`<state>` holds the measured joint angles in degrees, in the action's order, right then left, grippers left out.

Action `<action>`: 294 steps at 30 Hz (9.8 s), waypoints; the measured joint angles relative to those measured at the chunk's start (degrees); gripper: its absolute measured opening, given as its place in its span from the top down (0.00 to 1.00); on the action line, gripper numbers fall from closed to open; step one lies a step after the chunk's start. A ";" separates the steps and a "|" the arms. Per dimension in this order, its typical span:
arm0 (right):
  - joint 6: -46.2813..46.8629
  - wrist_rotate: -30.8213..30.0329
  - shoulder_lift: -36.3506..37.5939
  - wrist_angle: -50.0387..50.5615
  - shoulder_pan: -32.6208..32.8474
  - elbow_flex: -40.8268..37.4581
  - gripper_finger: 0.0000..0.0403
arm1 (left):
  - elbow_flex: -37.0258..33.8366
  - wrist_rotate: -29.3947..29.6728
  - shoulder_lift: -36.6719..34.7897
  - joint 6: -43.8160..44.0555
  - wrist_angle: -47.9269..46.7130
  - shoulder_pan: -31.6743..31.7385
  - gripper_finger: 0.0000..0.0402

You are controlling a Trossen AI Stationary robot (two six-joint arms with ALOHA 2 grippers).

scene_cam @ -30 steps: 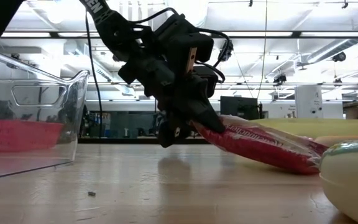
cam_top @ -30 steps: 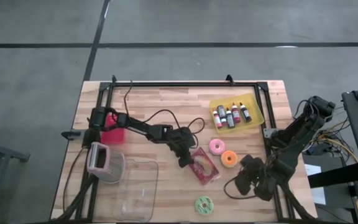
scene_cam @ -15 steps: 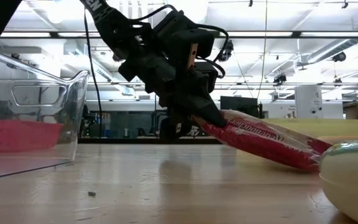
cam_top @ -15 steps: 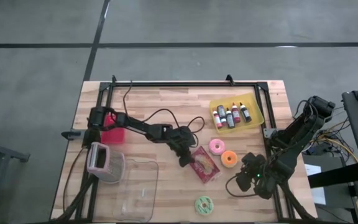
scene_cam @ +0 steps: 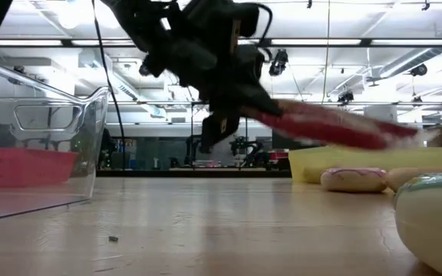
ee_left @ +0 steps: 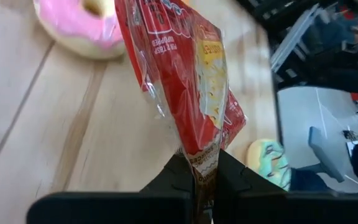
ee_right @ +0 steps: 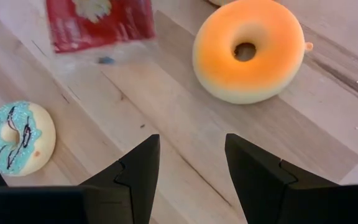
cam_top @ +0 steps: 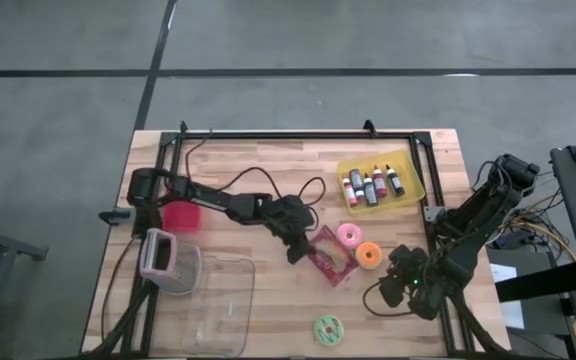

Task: Pick & Place Food Item
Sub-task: Put the popcorn pack into the transparent bin, then put the pink donut into the red bin

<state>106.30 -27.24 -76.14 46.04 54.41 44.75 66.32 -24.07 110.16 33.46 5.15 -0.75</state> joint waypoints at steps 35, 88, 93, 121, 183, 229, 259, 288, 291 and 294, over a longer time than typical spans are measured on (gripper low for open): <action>-12.49 -6.22 -0.09 0.15 -0.06 -0.20 0.56 | 0.02 -14.99 -32.04 -16.09 -52.97 -3.06 0.94; -12.46 -8.51 -4.22 -0.07 -0.04 -0.20 0.56 | -14.04 -9.76 -31.60 -12.54 -51.85 -15.38 0.93; -12.46 -8.49 -4.22 -0.04 -0.04 -0.20 0.56 | -15.15 -9.72 -31.60 -9.11 -50.97 -15.50 0.93; -12.46 -8.33 -4.22 -0.52 -0.04 -0.20 0.56 | -15.02 -9.10 -31.60 -9.21 -48.11 -15.45 0.88; -12.46 -8.40 -4.22 -1.68 -0.07 -0.20 0.56 | -15.04 -6.30 -31.64 -10.72 -44.99 -15.45 0.51; -12.46 -8.39 -4.20 -2.05 -0.05 -0.20 0.56 | -14.90 -5.62 -31.64 -13.60 -44.22 -15.43 0.41; -12.46 -8.40 -4.20 -2.27 -0.06 -0.18 0.56 | 2.61 -0.76 -31.80 -27.84 -50.50 -11.82 0.41; -12.42 -9.09 -4.20 -3.21 -0.05 -0.17 0.56 | 1.94 -0.06 -32.65 -52.54 -29.62 -3.14 0.41; -13.04 -12.25 -4.20 -3.28 -0.05 -0.17 0.56 | 1.89 -0.16 -32.65 -52.60 -29.67 -1.37 0.41; -16.48 -16.23 -4.20 -3.34 -0.05 -0.17 0.56 | 1.88 -0.13 -32.77 -52.60 -29.66 -0.13 0.41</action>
<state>89.82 -43.47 -80.34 42.70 54.36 44.58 68.20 -24.21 77.39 -19.14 -24.51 -0.88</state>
